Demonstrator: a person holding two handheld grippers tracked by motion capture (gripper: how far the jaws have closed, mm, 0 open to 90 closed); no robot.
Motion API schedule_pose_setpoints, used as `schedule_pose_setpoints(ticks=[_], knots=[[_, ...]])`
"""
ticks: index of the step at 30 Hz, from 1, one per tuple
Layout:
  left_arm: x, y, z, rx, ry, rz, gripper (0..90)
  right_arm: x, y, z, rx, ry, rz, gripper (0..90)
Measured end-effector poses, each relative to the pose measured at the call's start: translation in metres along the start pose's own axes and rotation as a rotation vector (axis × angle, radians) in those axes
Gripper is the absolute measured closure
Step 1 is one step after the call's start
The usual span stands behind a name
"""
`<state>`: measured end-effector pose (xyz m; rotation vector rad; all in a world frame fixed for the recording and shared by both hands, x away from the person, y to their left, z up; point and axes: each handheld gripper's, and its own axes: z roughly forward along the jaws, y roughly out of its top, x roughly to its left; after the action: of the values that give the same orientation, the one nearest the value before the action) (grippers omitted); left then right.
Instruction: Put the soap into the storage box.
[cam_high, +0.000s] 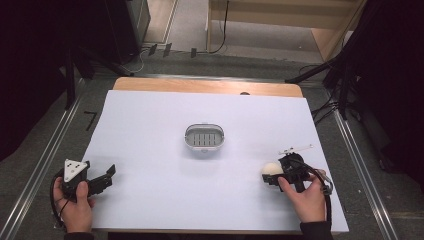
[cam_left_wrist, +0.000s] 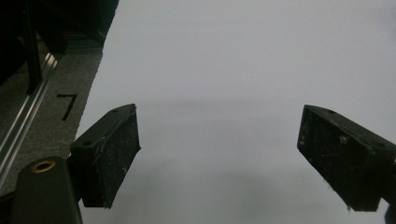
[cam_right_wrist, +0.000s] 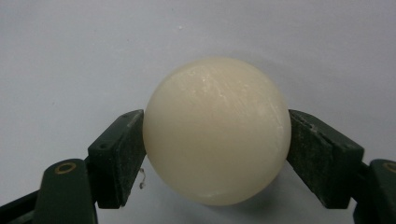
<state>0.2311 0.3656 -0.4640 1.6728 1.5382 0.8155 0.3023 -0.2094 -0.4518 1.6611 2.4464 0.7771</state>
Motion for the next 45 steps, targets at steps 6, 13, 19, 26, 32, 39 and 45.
schedule_pose_setpoints(ticks=[6,13,19,26,32,39,45], knots=[[0.000,0.000,0.000,0.001,0.000,0.001,13.9,0.001,0.000,0.004,-0.003,-0.009,0.017,23.4],[0.000,0.000,0.000,0.001,0.000,0.000,13.9,0.002,-0.001,0.004,-0.008,-0.005,0.015,23.6],[0.001,0.000,0.000,0.001,-0.004,-0.002,13.9,0.001,-0.001,0.004,0.005,0.040,-0.004,23.9],[0.001,0.000,0.000,0.002,-0.003,-0.004,13.9,0.006,0.001,0.003,0.004,0.017,-0.024,24.4],[0.001,0.000,0.000,-0.001,-0.006,-0.011,13.9,0.007,0.002,-0.002,-0.021,0.024,-0.038,24.9],[0.002,0.000,0.000,-0.006,-0.008,-0.016,13.9,0.011,0.001,0.001,-0.006,-0.010,-0.055,24.8],[0.002,0.000,0.000,-0.001,-0.008,-0.011,13.9,0.014,0.002,0.007,-0.008,-0.010,-0.044,23.8]])
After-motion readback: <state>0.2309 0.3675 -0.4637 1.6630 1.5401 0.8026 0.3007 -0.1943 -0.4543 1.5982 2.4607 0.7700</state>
